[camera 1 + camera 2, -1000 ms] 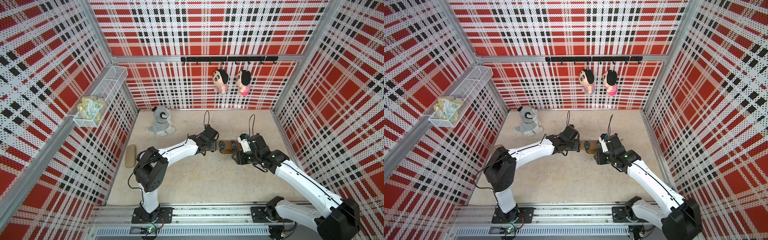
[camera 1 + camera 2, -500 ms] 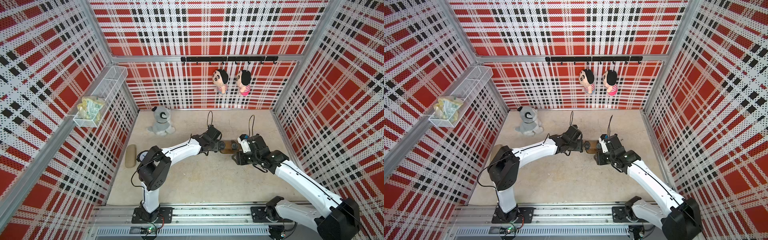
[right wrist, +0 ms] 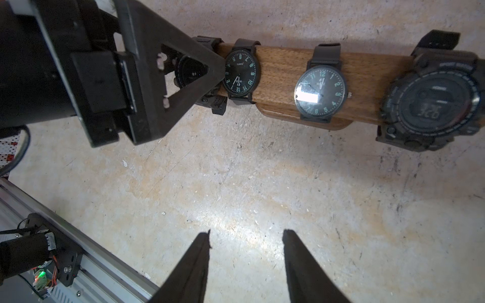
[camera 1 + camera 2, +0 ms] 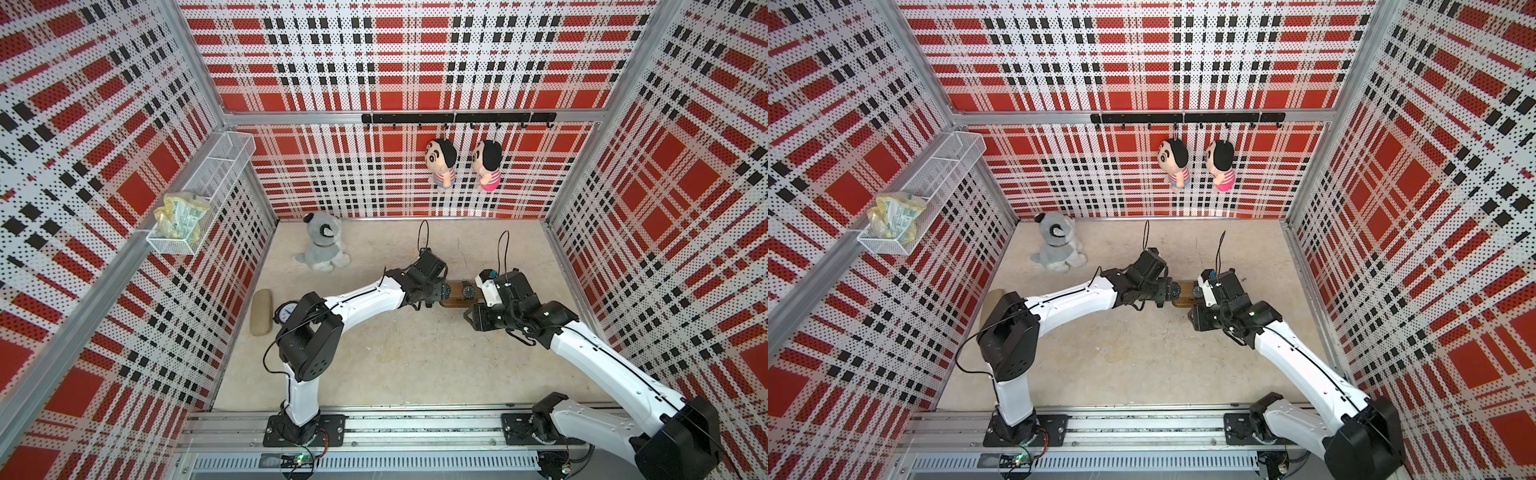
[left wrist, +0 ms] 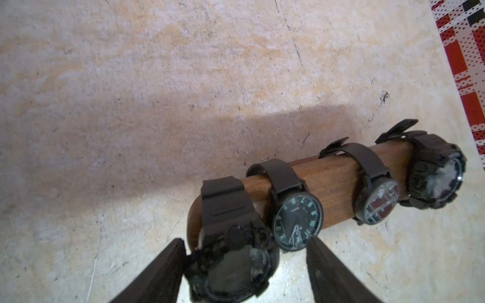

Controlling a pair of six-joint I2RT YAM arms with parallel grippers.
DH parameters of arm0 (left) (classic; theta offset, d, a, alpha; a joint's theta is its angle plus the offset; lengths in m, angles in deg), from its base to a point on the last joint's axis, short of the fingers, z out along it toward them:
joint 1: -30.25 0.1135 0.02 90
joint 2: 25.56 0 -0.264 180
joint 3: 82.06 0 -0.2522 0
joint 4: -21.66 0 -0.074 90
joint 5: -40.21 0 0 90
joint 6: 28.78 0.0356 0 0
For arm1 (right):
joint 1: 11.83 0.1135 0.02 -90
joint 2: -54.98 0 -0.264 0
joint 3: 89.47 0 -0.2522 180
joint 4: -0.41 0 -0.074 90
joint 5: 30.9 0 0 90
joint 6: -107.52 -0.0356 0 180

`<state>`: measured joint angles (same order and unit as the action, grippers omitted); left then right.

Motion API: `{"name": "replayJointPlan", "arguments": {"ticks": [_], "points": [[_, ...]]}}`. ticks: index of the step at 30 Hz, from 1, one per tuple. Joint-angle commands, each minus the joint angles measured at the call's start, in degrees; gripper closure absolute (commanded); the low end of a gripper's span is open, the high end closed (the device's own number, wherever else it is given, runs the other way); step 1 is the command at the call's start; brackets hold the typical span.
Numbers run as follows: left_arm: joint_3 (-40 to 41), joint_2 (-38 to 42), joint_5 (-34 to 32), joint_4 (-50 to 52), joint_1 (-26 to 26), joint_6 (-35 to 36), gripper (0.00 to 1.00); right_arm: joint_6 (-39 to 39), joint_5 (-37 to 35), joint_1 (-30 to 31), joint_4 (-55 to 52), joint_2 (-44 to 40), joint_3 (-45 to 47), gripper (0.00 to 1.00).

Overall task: Place watch on stand
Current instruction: Place the watch on the stand.

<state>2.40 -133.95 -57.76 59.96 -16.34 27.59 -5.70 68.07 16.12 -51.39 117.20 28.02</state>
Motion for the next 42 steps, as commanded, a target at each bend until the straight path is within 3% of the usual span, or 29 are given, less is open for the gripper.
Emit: {"name": "replayJointPlan", "arguments": {"ticks": [1, 15, 27, 33, 42], "points": [[-1.2, 0.64, -0.48, -1.08, -0.46, -0.38, 0.23, 0.71, 0.0, -0.53, -0.63, -1.22, 0.41, 0.51], [3.95, 6.81, -5.14, -4.36, -0.52, -3.48, 0.22, 1.19, -0.01, -0.68, -1.07, -1.21, -0.09, 0.51], [14.6, 14.6, -6.44, -7.13, 0.88, -7.01, 0.53, 1.29, 0.43, -0.68, -0.64, -0.87, -0.05, 0.51], [17.26, 15.3, -6.1, -7.31, 1.26, -7.59, 0.55, 1.27, 0.43, -0.62, -0.54, -0.84, 0.32, 0.51], [15.05, 11.25, -3.89, -7.4, 1.41, -6.9, 0.57, 1.28, 0.31, -0.62, -0.71, -1.22, 0.43, 0.51]]}}
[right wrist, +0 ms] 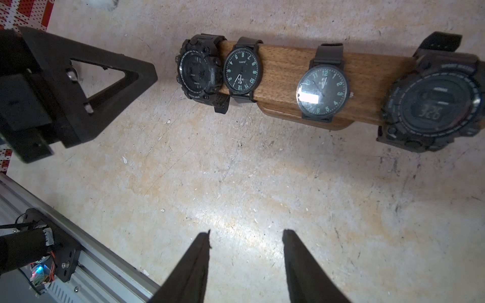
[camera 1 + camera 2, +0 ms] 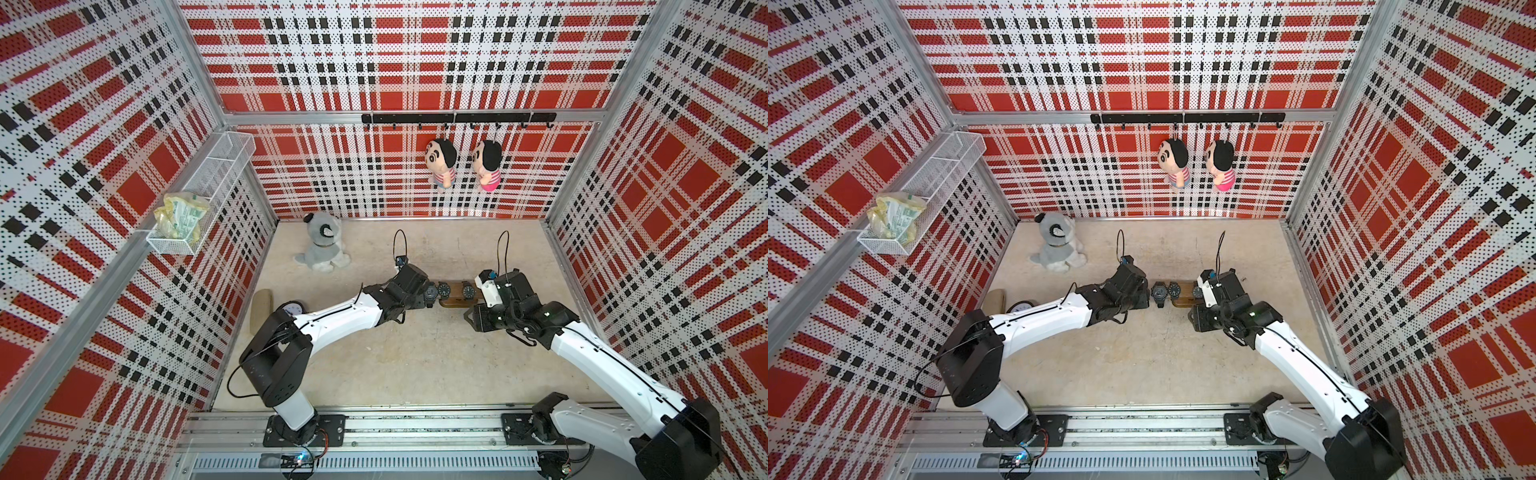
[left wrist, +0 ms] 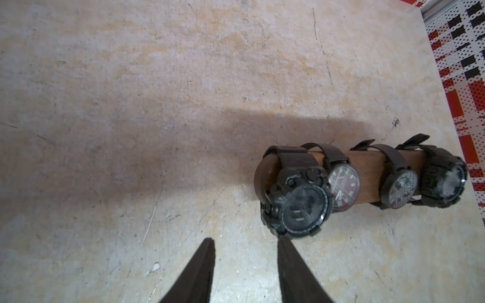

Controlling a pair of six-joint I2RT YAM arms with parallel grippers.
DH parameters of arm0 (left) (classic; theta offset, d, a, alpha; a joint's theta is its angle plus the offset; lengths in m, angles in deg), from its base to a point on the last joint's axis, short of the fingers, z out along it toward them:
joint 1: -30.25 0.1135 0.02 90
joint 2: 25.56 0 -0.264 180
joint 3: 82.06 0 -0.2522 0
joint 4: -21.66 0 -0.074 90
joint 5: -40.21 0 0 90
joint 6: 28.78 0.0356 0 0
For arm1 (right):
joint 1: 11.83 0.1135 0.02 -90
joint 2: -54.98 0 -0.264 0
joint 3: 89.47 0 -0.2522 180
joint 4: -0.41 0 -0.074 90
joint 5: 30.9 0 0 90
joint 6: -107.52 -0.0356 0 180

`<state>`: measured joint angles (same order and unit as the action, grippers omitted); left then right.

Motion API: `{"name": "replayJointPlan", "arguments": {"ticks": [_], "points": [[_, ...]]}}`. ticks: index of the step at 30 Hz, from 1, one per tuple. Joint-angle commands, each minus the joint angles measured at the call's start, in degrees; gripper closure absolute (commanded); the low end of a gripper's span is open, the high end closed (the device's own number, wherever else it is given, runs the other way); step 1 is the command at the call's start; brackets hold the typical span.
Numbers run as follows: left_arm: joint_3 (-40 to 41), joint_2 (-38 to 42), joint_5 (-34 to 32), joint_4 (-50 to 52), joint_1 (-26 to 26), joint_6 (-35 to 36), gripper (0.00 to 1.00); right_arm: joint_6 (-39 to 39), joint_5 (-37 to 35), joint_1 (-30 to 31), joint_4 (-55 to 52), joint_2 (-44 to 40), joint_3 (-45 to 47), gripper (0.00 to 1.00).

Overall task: Place watch on stand
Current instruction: Place the watch on the stand.

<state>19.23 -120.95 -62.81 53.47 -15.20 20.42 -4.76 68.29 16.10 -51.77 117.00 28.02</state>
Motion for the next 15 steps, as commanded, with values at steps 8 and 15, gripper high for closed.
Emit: {"name": "replayJointPlan", "arguments": {"ticks": [8, 15], "points": [[-3.86, -4.18, 0.26, 0.19, 0.36, 0.71, 0.59, 0.64, -0.57, -0.79, -0.96, -1.77, 0.76, 0.5], [-5.34, -5.13, 1.05, 0.17, 0.28, 1.32, 0.6, 0.47, -0.31, -0.86, -0.7, -1.8, 0.98, 0.5]]}}
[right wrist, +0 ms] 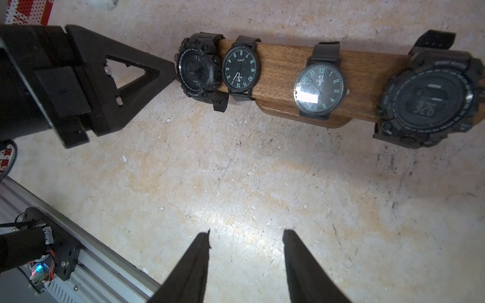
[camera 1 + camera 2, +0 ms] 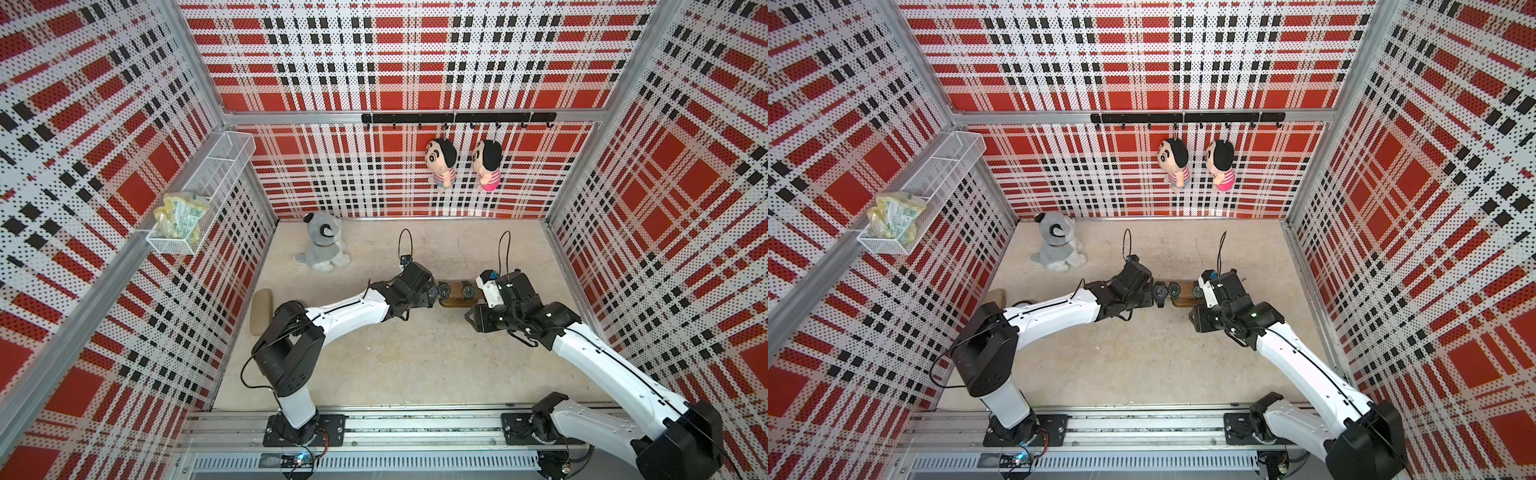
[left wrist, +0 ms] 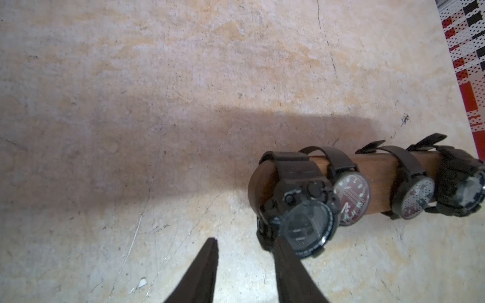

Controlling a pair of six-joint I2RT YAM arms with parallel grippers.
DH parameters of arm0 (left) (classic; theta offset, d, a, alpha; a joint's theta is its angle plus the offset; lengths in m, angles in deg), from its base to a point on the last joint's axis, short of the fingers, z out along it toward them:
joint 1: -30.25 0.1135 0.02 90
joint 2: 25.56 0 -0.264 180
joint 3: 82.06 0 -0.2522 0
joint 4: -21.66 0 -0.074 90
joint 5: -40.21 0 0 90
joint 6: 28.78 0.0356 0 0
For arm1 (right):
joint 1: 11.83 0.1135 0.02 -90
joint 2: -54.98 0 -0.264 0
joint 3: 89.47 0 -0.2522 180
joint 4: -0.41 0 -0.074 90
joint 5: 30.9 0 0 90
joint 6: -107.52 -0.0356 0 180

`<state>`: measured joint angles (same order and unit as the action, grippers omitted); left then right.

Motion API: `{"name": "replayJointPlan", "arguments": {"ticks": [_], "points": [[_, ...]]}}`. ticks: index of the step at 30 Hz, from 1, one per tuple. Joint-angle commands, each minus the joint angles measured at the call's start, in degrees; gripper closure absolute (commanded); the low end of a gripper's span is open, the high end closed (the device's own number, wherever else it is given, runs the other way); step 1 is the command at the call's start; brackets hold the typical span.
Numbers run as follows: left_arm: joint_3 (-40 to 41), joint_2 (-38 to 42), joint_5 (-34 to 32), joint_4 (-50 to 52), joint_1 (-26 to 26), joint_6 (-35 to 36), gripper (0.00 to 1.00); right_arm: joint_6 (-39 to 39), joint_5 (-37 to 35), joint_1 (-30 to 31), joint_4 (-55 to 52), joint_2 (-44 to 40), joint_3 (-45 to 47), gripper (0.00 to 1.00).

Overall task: Place watch on stand
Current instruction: Place the watch on the stand.

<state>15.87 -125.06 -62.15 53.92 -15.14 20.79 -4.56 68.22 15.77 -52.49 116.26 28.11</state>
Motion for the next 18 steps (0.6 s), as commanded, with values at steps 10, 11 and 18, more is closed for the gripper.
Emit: {"name": "replayJointPlan", "arguments": {"ticks": [10, 11, 18], "points": [[-3.43, -2.36, 2.63, -1.86, 0.04, 0.8, 0.62, 0.31, -0.34, -0.71, -0.06, -1.45, 1.27, 0.5], [-3.28, -2.36, 3.13, -2.36, 0.04, 0.59, 0.62, 0.24, -0.34, -0.7, -0.14, -1.48, 1.28, 0.5], [-3.06, -2.47, 5.38, -4.84, 0.1, -0.11, 0.63, 0.26, -0.33, -0.74, -0.24, -1.76, 1.23, 0.5]]}}
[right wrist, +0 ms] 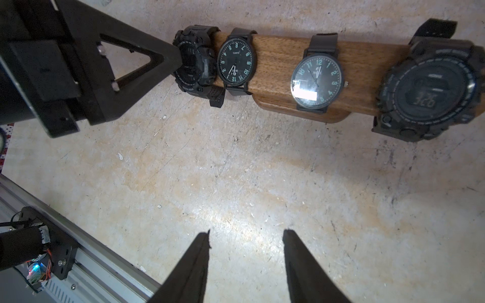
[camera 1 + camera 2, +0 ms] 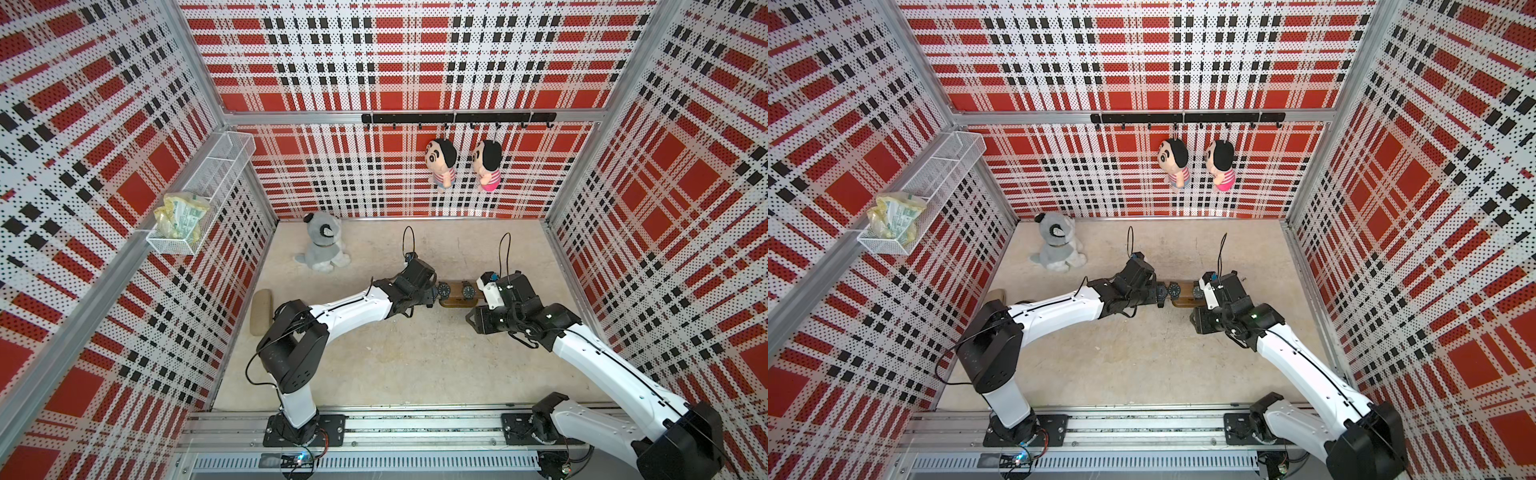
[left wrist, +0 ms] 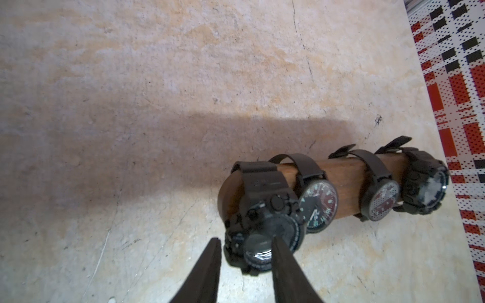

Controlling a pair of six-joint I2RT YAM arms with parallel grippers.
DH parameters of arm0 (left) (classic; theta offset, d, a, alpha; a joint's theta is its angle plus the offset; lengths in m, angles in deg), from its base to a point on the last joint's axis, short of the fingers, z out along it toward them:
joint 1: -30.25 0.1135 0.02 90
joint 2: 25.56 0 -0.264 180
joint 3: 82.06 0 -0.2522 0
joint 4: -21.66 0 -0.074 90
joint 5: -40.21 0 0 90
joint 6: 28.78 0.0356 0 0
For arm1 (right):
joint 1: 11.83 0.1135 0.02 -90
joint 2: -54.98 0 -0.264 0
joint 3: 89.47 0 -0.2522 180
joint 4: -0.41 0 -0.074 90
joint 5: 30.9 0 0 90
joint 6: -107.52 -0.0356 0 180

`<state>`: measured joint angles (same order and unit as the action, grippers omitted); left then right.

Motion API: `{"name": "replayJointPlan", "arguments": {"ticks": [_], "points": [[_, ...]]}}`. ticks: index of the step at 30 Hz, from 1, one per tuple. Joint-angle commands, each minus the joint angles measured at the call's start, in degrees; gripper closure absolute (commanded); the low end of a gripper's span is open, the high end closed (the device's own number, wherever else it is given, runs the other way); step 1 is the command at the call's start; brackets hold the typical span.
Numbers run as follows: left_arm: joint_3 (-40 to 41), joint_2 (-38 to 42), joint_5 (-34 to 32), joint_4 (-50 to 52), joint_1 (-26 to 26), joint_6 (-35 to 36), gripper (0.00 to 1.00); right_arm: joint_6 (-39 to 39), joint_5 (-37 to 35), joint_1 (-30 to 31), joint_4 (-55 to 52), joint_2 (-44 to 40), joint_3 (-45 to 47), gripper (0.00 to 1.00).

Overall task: Place watch on stand
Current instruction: Place the watch on the stand, then reset both arms

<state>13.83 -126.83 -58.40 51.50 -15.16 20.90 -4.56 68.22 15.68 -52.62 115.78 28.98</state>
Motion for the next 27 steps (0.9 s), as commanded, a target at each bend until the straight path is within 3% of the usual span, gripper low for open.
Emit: {"name": "replayJointPlan", "arguments": {"ticks": [1, 5, 11, 12, 13, 17, 20, 22, 25, 27], "points": [[-1.02, -0.67, 1.77, -2.6, 0.15, -0.2, 0.63, 0.29, -0.42, -0.63, -0.11, -1.33, 0.35, 0.5], [-0.23, 1.86, -1.84, -2.75, 0.06, -0.05, 0.58, 0.35, -0.68, -0.71, -0.11, -1.47, 0.08, 0.5], [5.31, 14.14, -17.76, -6.8, 0.32, 5.41, 0.19, 0.84, -3.95, -0.92, 1.58, -0.94, -2.73, 0.35], [8.05, 17.44, -20.54, -10.05, 0.33, 8.07, 0.14, 1.02, -5.17, -0.94, 2.81, -0.95, -3.16, 0.33], [11.47, 20.98, -22.4, -15.33, 0.52, 11.15, 0.12, 1.23, -6.58, -0.99, 4.38, -0.82, -3.52, 0.24], [29.69, 34.73, -26.6, -38.66, 3.89, 23.15, 0.02, 1.7, -15.61, -1.4, 12.7, 0.02, -3.92, 0.12], [44.41, 43.93, -26.92, -58.21, 10.24, 28.33, 0.02, 5.06, -26.01, -1.9, 24.54, 0.1, -1.38, 0.08], [52.63, 48.19, -27.44, -67.81, 16.91, 28.12, 0.02, 11.18, -32.28, -2.35, 39.96, -1.74, 4.97, 0.01], [58.59, 50.91, -24.99, -70.33, 28.81, 23.55, 0.02, 23.52, -35.91, -5.49, 69.71, -3.03, 17.58, 0.0], [61.29, 50.48, -22.83, -72.24, 36.0, 21.95, 0.02, 23.88, -35.64, -11.11, 81.93, -0.93, 22.14, 0.0]]}}
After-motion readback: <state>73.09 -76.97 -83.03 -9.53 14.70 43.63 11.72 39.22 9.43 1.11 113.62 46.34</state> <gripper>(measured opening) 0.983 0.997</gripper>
